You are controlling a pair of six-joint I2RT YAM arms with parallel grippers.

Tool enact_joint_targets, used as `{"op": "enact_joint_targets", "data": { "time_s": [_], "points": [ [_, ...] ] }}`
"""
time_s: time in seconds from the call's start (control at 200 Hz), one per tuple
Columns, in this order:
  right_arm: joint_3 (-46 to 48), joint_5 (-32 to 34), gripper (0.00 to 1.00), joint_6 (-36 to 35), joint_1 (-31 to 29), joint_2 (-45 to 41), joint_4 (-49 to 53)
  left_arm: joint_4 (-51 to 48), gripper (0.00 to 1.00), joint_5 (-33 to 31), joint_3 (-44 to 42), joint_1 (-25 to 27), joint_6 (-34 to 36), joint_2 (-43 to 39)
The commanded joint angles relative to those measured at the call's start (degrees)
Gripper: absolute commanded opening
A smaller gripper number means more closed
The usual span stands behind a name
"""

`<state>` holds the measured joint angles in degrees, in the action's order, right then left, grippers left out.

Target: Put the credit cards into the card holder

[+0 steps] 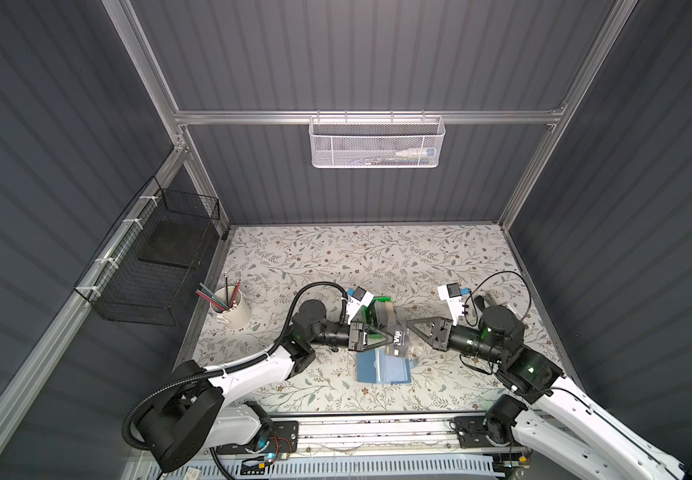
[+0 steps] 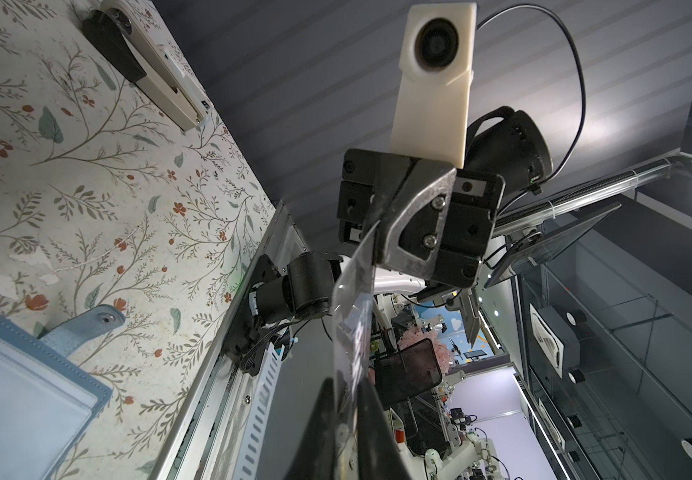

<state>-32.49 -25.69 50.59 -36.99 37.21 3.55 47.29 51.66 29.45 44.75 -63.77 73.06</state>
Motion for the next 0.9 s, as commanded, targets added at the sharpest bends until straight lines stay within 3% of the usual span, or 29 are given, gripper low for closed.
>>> {"op": "enact_joint_targets", "data": {
  "time_s": [0.0,0.06,0.165,0.275,0.49,0.61,0.766,0.896],
  "points": [
    [0.7,0.8,0.0,0.3,0.3,-0.9,-1.7,3.6,0.08,0.1,-0.4,0.5,-0.7,0.0],
    [0.6,0.2,0.0,0.2,0.3,-0.7,-1.7,3.7,0.0,-0.3,-0.5,0.6,-0.7,0.0],
    [1.0,0.2,0.06,0.3,0.3,-0.8,-1.5,0.7,0.0,-1.6,-0.6,0.6,1.1,-0.8],
    [1.0,1.8,0.18,0.1,0.3,-1.4,1.3,-4.4,0.0,-3.7,-1.1,0.6,3.6,-2.4],
    [1.7,9.0,0.37,-1.5,-0.5,-2.3,10.5,-18.0,0.0,-9.5,-2.6,0.6,8.5,-4.7],
    [3.4,12.8,0.39,-0.3,-2.4,-2.3,14.6,-23.1,0.0,-12.7,-3.9,0.6,10.2,-5.7],
    [4.5,22.4,0.4,0.8,-9.7,-0.3,20.8,-30.3,0.0,-17.3,-4.9,0.6,12.6,-7.9],
    [6.2,27.3,0.4,3.0,-14.1,3.8,19.3,-35.1,0.0,-20.1,-4.4,0.6,14.2,-7.5]
  ]
}}
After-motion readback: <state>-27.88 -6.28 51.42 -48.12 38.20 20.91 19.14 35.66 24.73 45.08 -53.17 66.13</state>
